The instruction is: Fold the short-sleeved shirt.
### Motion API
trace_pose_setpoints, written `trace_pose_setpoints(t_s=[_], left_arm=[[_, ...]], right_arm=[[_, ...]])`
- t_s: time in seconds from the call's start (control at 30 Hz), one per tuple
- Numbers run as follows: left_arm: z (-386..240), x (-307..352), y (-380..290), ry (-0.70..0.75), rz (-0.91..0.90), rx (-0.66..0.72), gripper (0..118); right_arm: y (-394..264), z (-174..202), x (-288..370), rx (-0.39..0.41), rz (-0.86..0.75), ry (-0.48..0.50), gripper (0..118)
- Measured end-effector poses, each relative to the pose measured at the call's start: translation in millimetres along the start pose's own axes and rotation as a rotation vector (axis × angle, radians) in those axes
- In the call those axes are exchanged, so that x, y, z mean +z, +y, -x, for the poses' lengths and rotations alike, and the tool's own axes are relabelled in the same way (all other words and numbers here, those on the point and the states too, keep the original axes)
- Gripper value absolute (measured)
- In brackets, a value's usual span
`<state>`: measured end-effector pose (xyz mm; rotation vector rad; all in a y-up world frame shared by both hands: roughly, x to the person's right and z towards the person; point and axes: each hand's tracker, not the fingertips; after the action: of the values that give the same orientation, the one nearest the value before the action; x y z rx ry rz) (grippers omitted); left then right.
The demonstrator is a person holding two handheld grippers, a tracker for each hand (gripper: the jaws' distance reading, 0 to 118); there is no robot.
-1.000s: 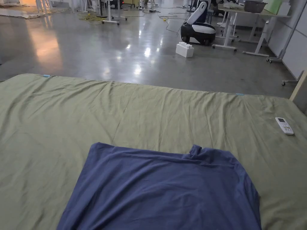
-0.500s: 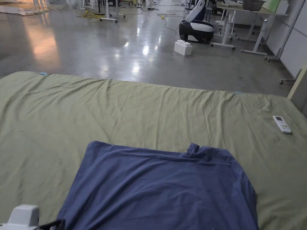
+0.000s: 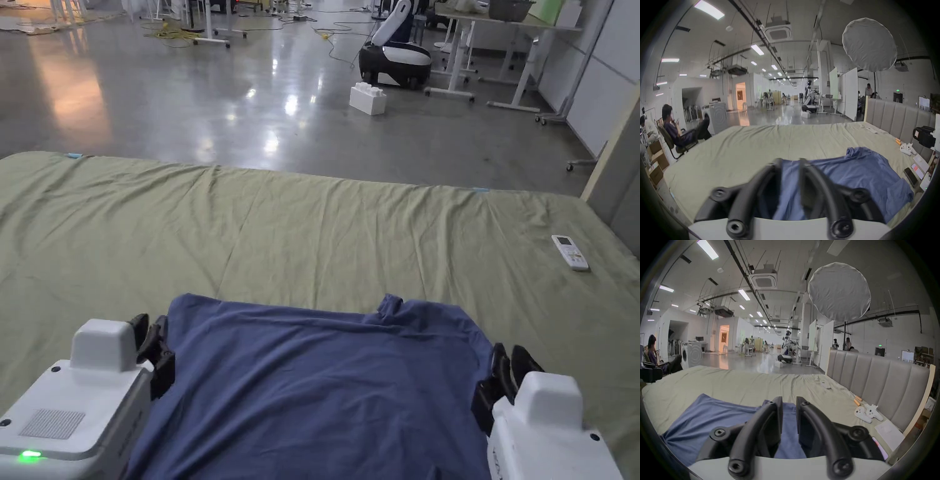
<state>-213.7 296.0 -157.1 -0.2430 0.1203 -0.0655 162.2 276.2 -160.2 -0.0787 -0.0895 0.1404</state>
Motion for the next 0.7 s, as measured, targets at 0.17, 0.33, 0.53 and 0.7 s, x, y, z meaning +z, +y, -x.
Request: trace_pose_setpoints(t_s=[0.17, 0.33, 0.53, 0.7], left_arm=[[-6.1, 5.3, 4.7, 0.001, -0.044, 0.034, 1], [5.7, 4.9, 2.8, -0.003, -0.001, 0.024, 1], [47.2, 6.0, -18.5, -0.002, 0.214, 0.039, 1], [79.4, 9.6, -52.4, -0.001, 0.432, 0.082, 1]], right_arm=[[3.2, 6.7, -2.3, -0.015, -0.02, 0.008, 0], [6.1, 8.3, -3.5, -0.005, -0.013, 0.035, 0], [2.7, 9.9, -8.2, 0.004, 0.012, 0.051, 0], [-10.5, 11.3, -10.9, 0.006, 0.053, 0.064, 0]])
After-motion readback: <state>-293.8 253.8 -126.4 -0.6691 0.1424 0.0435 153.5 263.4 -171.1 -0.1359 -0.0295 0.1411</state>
